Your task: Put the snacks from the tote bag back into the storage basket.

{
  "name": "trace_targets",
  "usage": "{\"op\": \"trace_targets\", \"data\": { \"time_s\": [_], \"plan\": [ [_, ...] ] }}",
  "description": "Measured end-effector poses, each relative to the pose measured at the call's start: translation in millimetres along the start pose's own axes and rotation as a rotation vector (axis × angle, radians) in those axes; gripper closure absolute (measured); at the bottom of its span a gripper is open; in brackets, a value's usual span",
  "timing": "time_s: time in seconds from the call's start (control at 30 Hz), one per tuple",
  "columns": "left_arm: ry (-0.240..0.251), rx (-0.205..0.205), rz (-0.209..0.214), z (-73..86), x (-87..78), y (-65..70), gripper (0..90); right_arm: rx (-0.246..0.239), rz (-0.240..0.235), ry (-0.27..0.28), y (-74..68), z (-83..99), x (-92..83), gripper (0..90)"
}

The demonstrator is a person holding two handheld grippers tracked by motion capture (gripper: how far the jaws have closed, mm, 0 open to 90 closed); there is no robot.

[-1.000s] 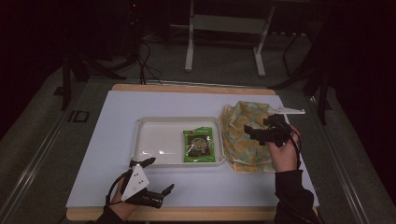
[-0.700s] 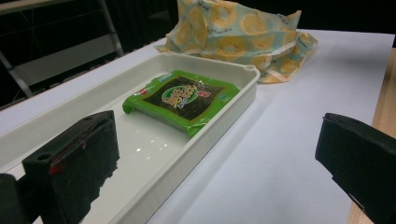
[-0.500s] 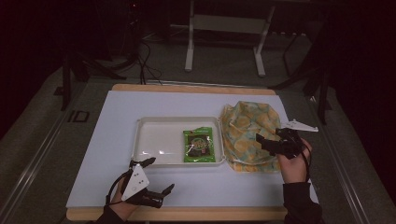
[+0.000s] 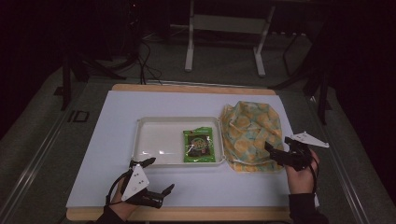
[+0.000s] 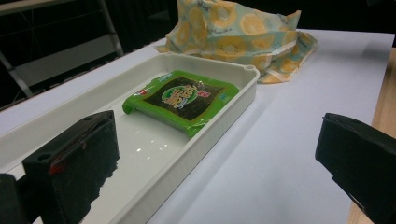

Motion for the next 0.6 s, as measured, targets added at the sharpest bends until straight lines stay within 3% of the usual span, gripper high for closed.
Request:
{"op": "trace_targets", "data": {
  "time_s": [0.33, 0.6],
  "plan": [
    [0.004, 0.001, 0.003, -0.9, -1.1, -0.1, 0.2, -0.018, 0.018, 0.029, -3.7, 17.2, -5.8, 11.2],
    [0.011, -0.001, 0.01, -1.4, -2.3, 0.4, 0.2, -0.012, 0.033, 0.073, -0.1, 17.0, -7.2, 11.2]
  ]
}}
Point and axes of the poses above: each handheld gripper's, and its own axes: x roughly forward along the jaws, z roughly out of its underside, y roughly to its right, the point moved 2 cm from there along x, roughly forward along the jaws, and after that the axes turned 8 degrees about -y, right-handed, at the moved point
